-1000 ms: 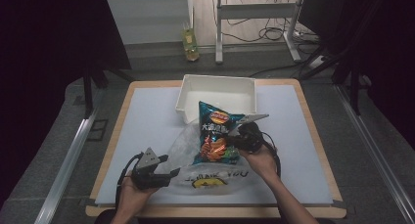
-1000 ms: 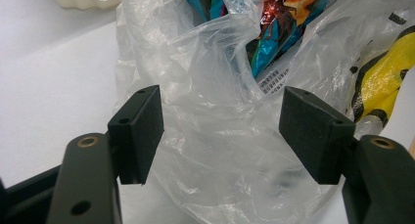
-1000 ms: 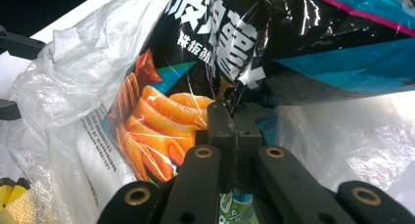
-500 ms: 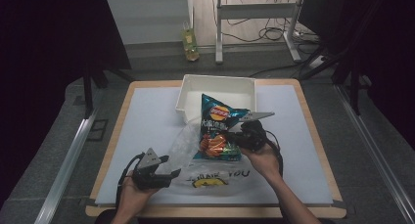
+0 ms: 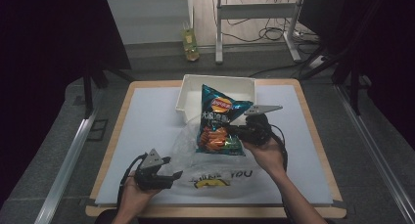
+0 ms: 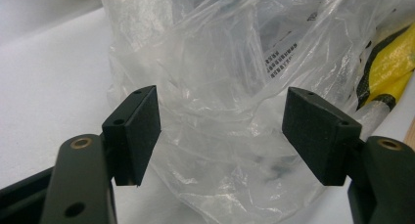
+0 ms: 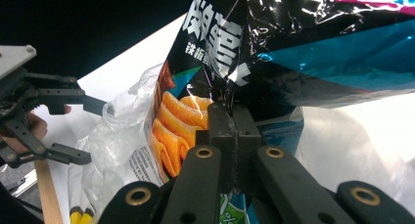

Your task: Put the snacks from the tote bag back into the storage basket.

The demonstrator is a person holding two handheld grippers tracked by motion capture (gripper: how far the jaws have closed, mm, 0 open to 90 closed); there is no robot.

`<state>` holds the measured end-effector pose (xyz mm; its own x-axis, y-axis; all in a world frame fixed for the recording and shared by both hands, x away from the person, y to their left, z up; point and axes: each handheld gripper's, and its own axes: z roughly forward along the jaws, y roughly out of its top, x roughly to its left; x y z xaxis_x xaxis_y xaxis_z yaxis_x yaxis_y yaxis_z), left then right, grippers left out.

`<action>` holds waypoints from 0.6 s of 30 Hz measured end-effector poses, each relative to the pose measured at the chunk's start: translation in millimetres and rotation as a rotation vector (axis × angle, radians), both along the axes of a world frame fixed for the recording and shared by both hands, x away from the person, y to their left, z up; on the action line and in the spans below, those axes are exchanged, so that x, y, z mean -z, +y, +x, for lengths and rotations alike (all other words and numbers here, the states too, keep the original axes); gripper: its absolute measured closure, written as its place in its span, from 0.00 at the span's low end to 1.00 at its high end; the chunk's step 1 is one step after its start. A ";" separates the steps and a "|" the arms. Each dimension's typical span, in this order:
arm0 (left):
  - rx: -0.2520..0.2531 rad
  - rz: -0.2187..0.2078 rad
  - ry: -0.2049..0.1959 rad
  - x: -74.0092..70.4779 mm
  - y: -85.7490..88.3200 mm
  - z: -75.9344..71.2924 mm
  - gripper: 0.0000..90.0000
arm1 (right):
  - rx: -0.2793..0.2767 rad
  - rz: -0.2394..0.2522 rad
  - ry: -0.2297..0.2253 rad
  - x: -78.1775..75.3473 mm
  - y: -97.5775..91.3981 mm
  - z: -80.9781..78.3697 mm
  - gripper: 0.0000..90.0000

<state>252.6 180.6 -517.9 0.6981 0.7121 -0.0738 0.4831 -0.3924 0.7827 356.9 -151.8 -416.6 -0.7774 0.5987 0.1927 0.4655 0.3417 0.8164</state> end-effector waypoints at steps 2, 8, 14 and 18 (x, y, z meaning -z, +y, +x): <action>0.000 -0.007 0.003 -0.2 -0.2 -0.1 0.32 | -0.002 0.006 0.001 -4.0 -0.1 -0.2 1.00; 0.003 -0.026 0.000 -1.4 -0.1 -0.4 0.30 | -0.006 0.001 -0.017 -16.8 0.2 -0.6 1.00; 0.008 -0.046 0.001 -2.5 -0.4 -0.8 0.26 | -0.003 -0.008 -0.022 -25.6 -2.7 3.5 1.00; 0.000 -0.066 -0.003 -3.3 1.7 -0.8 0.24 | -0.004 -0.011 -0.037 -31.6 -5.1 6.9 1.00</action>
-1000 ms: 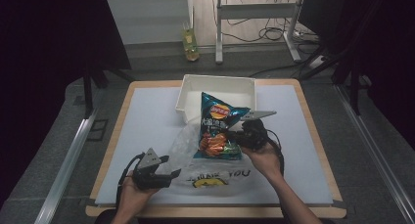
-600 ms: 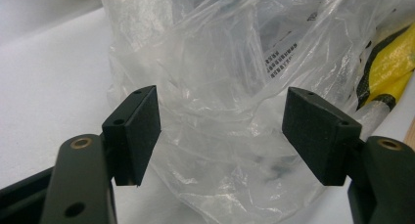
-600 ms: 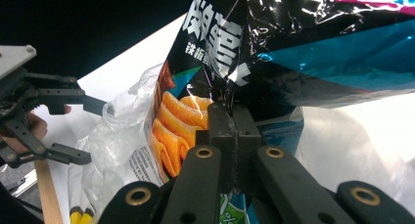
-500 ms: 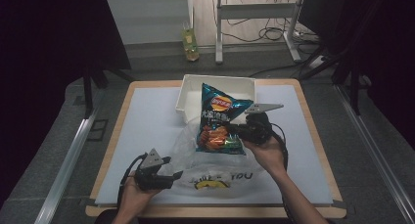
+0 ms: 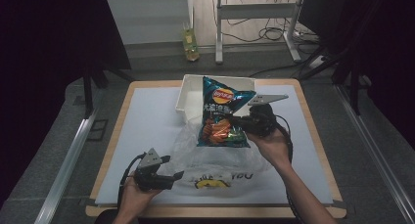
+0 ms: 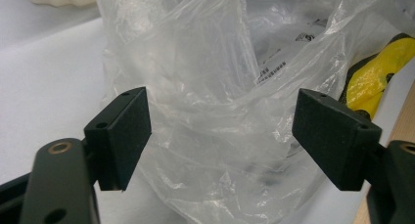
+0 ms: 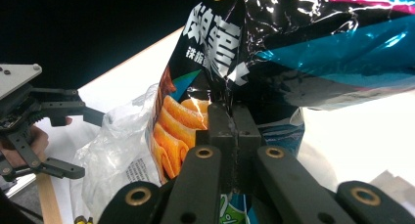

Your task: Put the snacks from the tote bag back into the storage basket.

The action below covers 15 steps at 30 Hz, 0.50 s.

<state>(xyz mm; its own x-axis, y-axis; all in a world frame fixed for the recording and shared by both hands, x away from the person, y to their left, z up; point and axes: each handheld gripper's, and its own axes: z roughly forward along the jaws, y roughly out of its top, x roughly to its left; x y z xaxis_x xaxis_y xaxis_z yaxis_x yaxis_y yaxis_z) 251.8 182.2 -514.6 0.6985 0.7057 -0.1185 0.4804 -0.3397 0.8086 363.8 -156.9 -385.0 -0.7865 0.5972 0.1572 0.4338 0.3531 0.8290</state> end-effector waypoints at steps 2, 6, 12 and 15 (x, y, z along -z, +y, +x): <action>-0.002 -0.006 0.002 -0.1 1.1 0.2 0.23 | 0.004 0.000 -0.005 -3.3 -1.0 1.4 1.00; -0.002 -0.005 -0.002 -0.6 1.7 -0.2 0.23 | 0.008 -0.002 -0.017 -9.0 -3.7 4.3 1.00; 0.000 -0.009 -0.005 -1.6 1.8 -1.3 0.23 | 0.018 -0.005 -0.030 -17.2 -7.5 9.5 1.00; -0.001 -0.016 -0.004 -2.1 1.9 -1.9 0.22 | 0.030 0.000 -0.036 -20.8 -9.4 14.9 1.00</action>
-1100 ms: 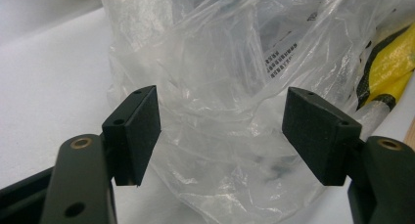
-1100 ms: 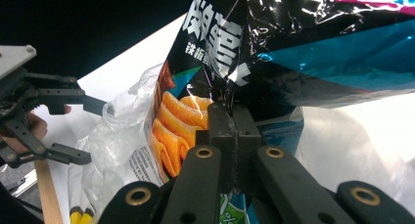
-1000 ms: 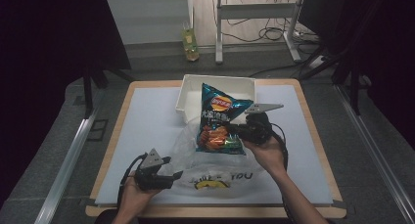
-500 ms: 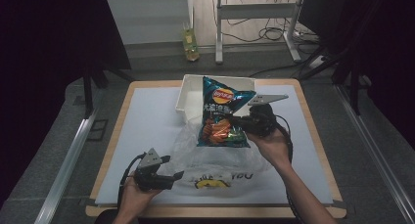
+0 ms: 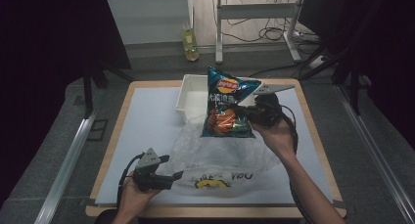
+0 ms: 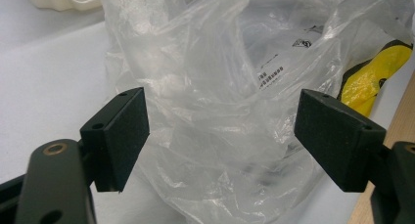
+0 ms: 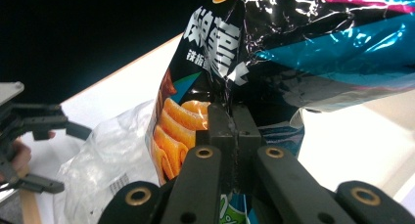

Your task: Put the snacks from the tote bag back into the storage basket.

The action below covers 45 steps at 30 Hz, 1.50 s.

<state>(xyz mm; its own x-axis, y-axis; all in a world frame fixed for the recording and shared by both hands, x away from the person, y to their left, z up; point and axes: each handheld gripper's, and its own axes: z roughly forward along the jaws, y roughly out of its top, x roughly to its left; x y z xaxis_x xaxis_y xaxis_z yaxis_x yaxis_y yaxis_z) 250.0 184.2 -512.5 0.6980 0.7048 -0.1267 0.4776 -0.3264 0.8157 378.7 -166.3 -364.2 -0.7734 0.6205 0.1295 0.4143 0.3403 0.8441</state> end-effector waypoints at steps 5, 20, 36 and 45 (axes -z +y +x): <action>0.001 -0.007 0.003 0.0 0.8 0.1 0.21 | 0.011 0.007 -0.010 -6.3 0.0 9.2 1.00; 0.002 -0.008 -0.004 -1.6 1.5 -0.8 0.19 | 0.043 0.022 -0.020 -15.1 8.8 39.9 1.00; -0.012 -0.012 -0.009 -2.7 4.6 -0.4 0.14 | 0.060 0.021 -0.033 -15.1 30.4 76.4 1.00; -0.024 -0.024 -0.012 -3.5 6.5 0.0 0.09 | 0.059 0.020 -0.037 -11.0 39.8 91.6 1.00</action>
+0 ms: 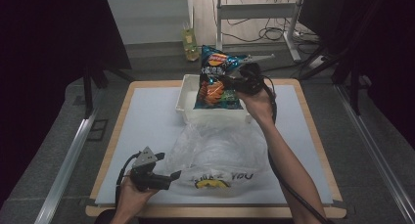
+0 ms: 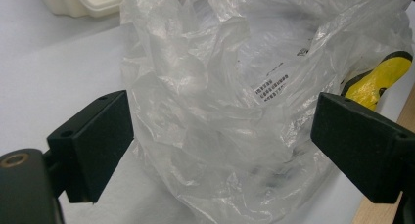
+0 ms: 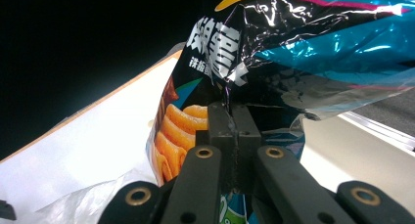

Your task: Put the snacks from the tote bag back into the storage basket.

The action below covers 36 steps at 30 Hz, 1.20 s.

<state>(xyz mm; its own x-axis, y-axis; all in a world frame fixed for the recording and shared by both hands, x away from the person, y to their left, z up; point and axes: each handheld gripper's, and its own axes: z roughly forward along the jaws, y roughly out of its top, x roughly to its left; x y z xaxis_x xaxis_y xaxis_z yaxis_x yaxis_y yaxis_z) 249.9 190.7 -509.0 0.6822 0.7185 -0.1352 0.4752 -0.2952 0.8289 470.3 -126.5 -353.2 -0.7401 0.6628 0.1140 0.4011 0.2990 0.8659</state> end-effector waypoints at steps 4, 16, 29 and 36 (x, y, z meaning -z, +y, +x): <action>0.005 -0.017 0.000 -0.9 1.3 -0.2 0.09 | -0.007 0.000 0.001 5.2 3.8 6.6 1.00; 0.012 -0.025 -0.010 -2.7 3.7 -1.2 0.08 | -0.009 -0.007 0.002 17.7 13.4 28.7 1.00; 0.006 -0.041 -0.003 -3.2 5.4 -0.7 0.07 | -0.009 -0.003 0.027 35.5 22.7 48.5 1.00; 0.006 -0.037 0.006 -1.8 4.4 -0.3 0.07 | -0.017 -0.006 0.036 48.3 32.7 57.6 1.00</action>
